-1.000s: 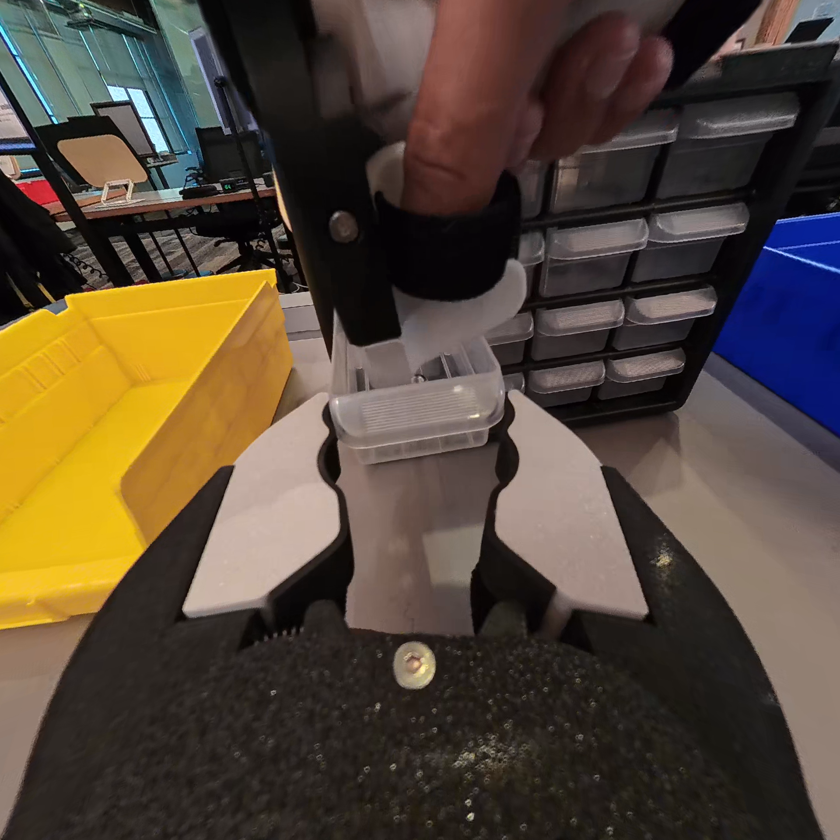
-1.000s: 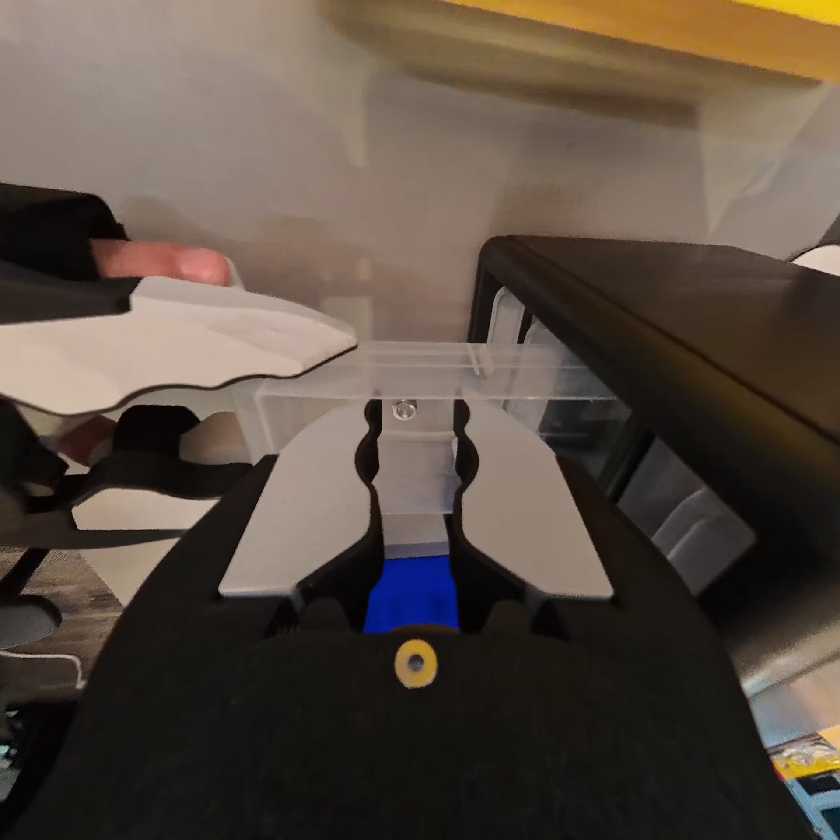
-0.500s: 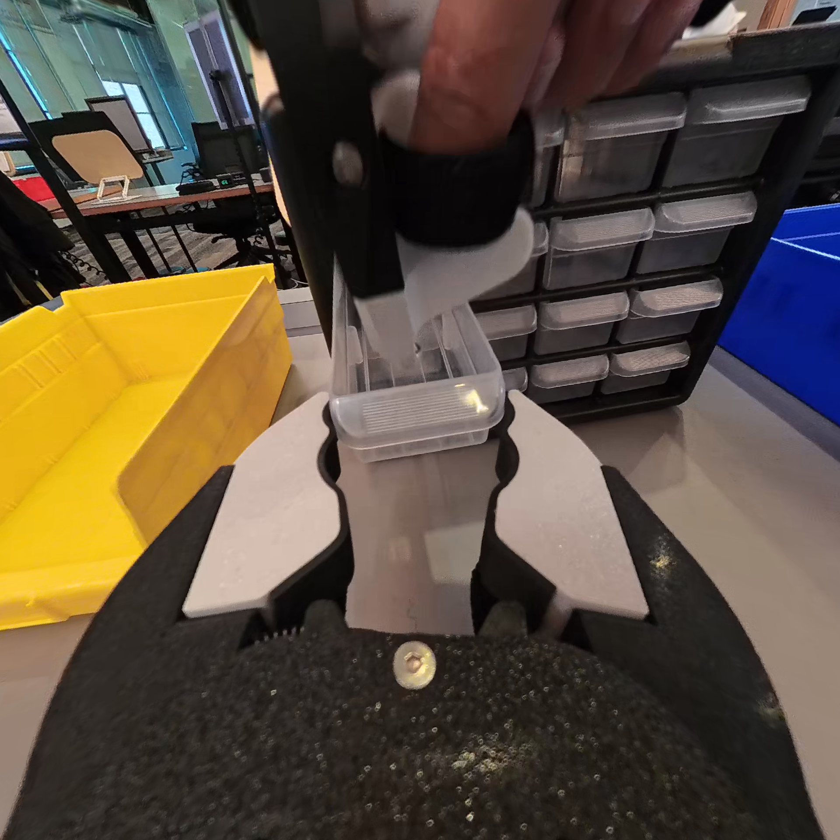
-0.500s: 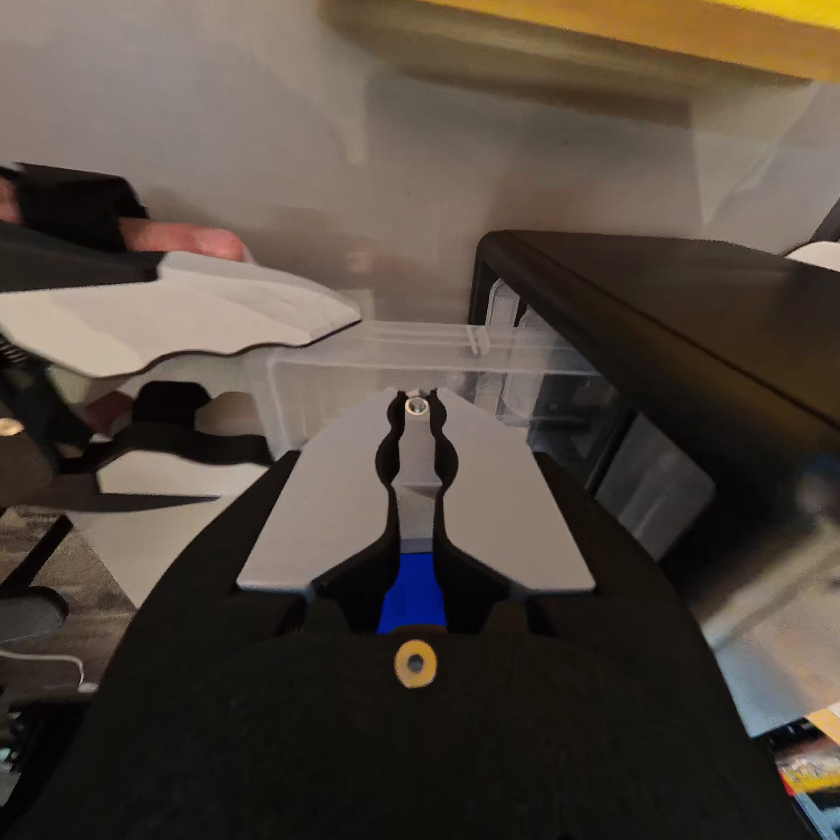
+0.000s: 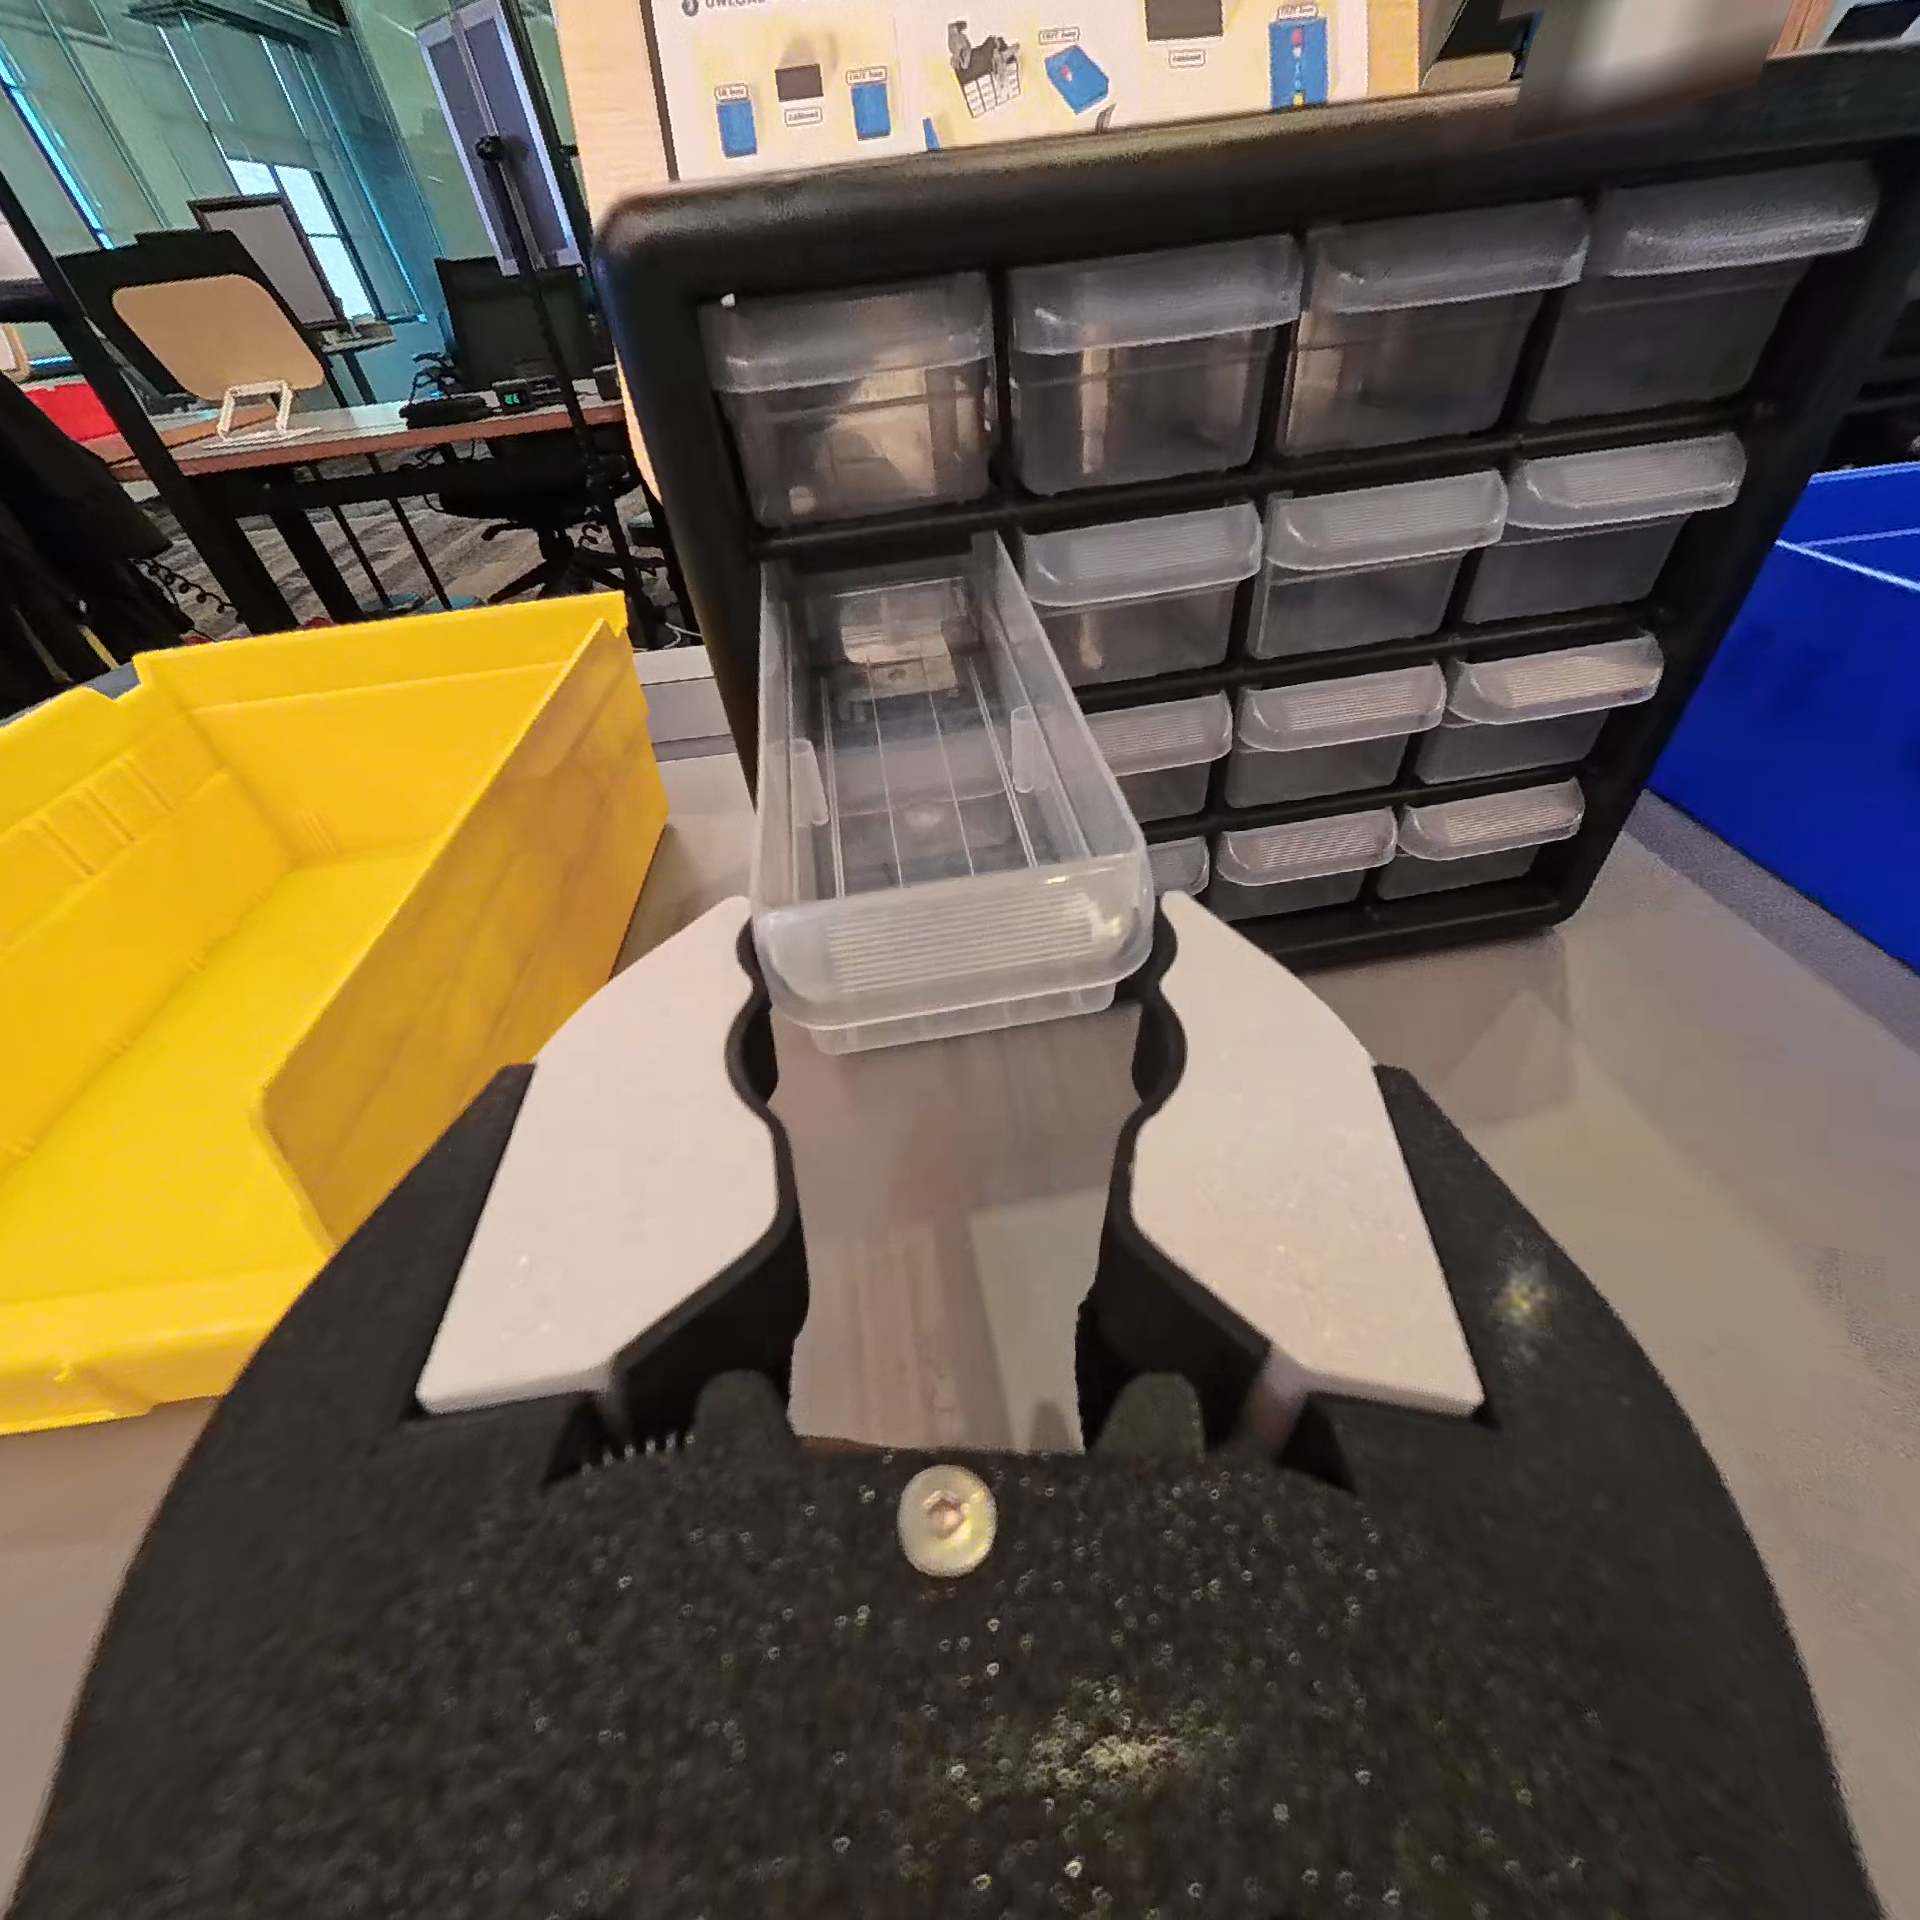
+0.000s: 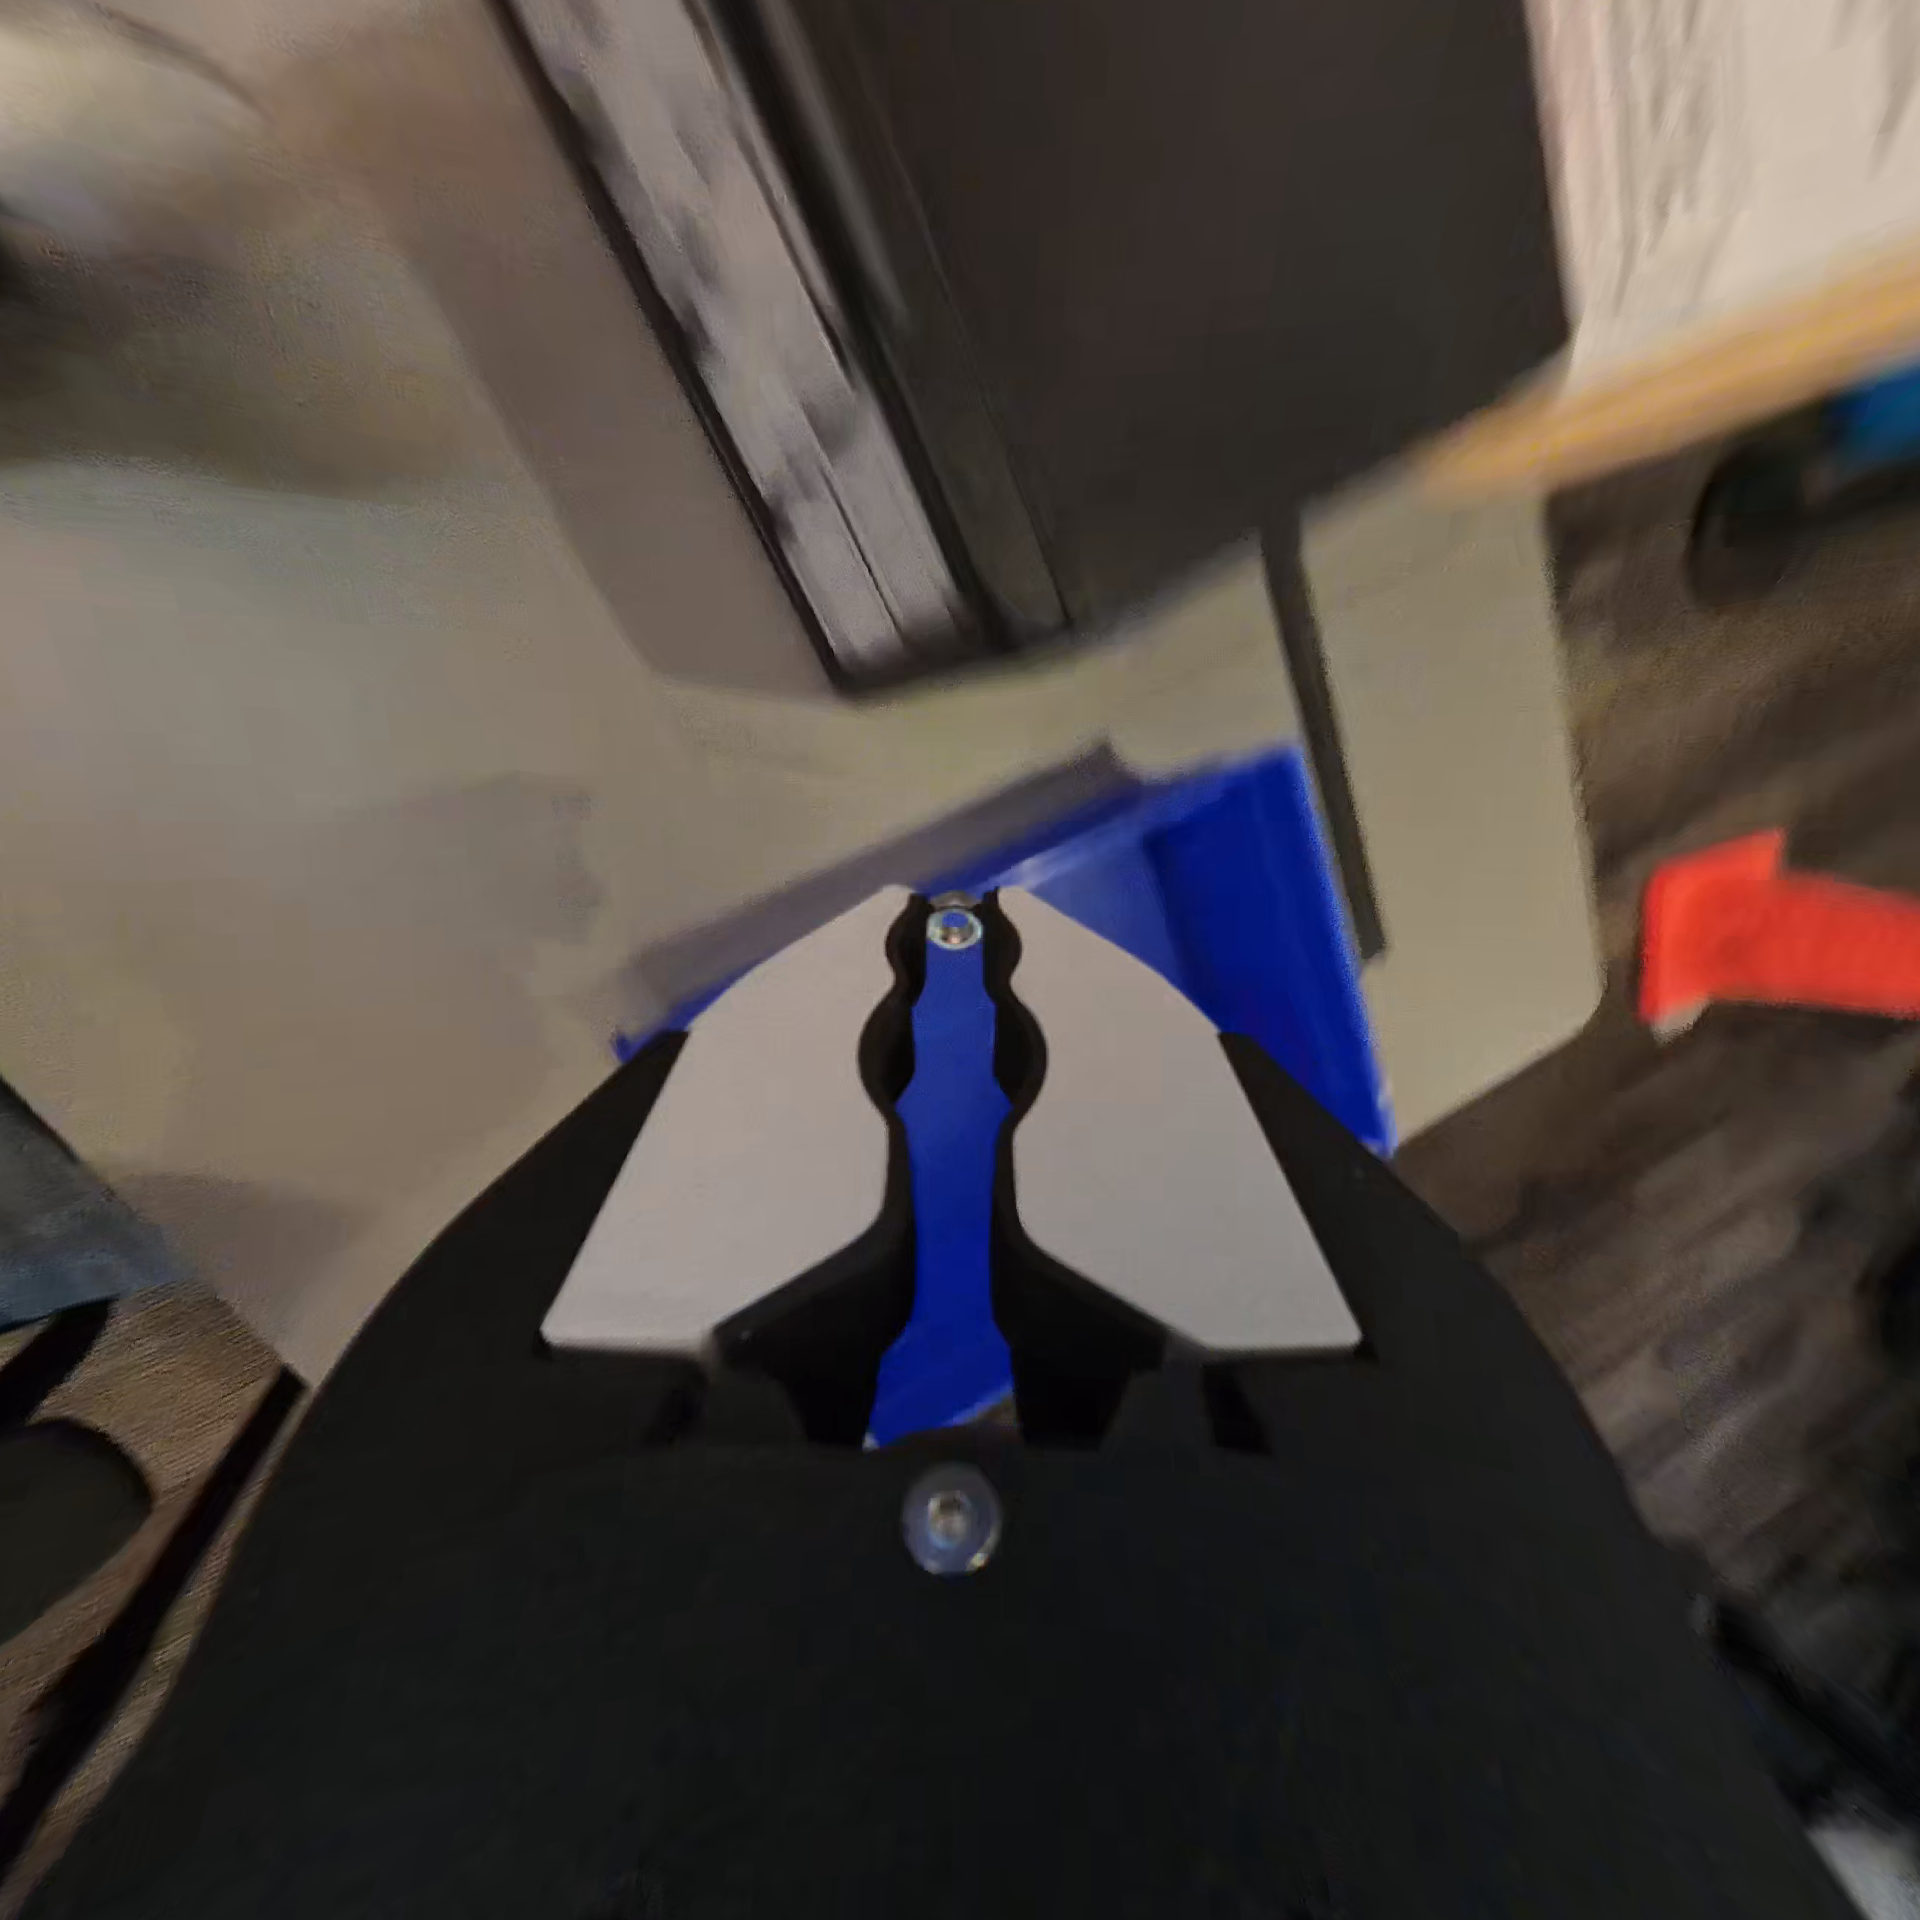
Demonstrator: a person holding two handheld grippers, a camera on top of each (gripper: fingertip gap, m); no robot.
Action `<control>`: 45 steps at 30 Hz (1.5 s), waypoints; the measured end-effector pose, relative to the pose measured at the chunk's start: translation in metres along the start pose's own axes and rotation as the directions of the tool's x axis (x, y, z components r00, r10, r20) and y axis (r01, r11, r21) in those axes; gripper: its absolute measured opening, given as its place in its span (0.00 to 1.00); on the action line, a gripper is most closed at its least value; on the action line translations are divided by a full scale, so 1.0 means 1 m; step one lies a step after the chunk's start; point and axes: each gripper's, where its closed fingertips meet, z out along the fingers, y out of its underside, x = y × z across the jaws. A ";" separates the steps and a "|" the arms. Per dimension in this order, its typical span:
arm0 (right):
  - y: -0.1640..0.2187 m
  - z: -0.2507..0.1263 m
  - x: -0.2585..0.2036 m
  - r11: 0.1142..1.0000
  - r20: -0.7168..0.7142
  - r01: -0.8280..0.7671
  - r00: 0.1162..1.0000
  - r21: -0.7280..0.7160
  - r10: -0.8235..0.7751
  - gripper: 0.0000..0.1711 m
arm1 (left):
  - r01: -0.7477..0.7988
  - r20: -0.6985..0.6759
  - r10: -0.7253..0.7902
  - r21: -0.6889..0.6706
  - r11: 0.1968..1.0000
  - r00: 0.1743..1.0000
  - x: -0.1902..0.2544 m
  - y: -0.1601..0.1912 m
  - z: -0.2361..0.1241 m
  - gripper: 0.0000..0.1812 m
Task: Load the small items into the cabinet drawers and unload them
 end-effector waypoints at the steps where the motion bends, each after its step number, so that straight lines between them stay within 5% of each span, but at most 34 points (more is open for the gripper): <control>1: 0.031 0.016 0.013 0.995 0.013 -0.076 0.997 -0.060 0.076 0.06 | 0.002 0.000 -0.002 0.000 1.000 1.000 0.000 0.000 0.000 0.37; 5: 0.132 0.092 0.031 0.921 0.045 -0.276 0.953 -0.274 0.299 0.06 | 0.004 0.002 -0.003 -0.005 1.000 1.000 0.000 -0.001 0.002 0.37; 8: 0.167 0.138 0.022 0.870 0.042 -0.338 0.925 -0.358 0.377 0.06 | -0.001 -0.001 0.001 -0.006 1.000 1.000 0.000 -0.002 0.003 0.37; 15: 0.195 0.187 0.007 0.791 0.073 -0.417 0.865 -0.447 0.497 0.06 | 0.005 -0.003 -0.005 -0.014 1.000 1.000 -0.002 -0.001 0.003 0.37; 26: 0.197 0.194 0.000 0.789 0.104 -0.410 0.857 -0.457 0.505 0.06 | -0.003 -0.004 0.003 -0.013 1.000 1.000 -0.002 -0.001 0.003 0.37; 28: 0.197 0.190 0.003 0.795 0.078 -0.402 0.871 -0.453 0.485 0.13 | -0.003 -0.005 0.002 -0.013 1.000 1.000 -0.002 -0.001 0.003 0.37; 32: 0.169 0.148 0.022 0.853 -0.037 -0.439 0.893 -0.281 0.448 0.17 | -0.006 -0.004 0.006 -0.010 1.000 1.000 -0.002 -0.001 0.004 0.37; 36: 0.117 0.068 0.009 0.866 -0.178 -0.469 0.850 0.171 0.496 0.19 | -0.005 -0.002 0.005 -0.008 1.000 1.000 -0.001 -0.005 0.008 0.37; 41: 0.057 0.014 -0.110 0.797 0.025 -0.372 0.912 0.475 0.410 0.16 | 0.029 -0.015 -0.031 -0.118 0.993 0.999 -0.004 -0.016 0.040 0.37; 45: 0.030 0.026 -0.203 0.742 0.306 -0.434 0.899 0.511 0.314 0.18 | 0.103 -0.064 -0.114 -0.154 0.983 0.991 -0.003 -0.009 0.038 0.41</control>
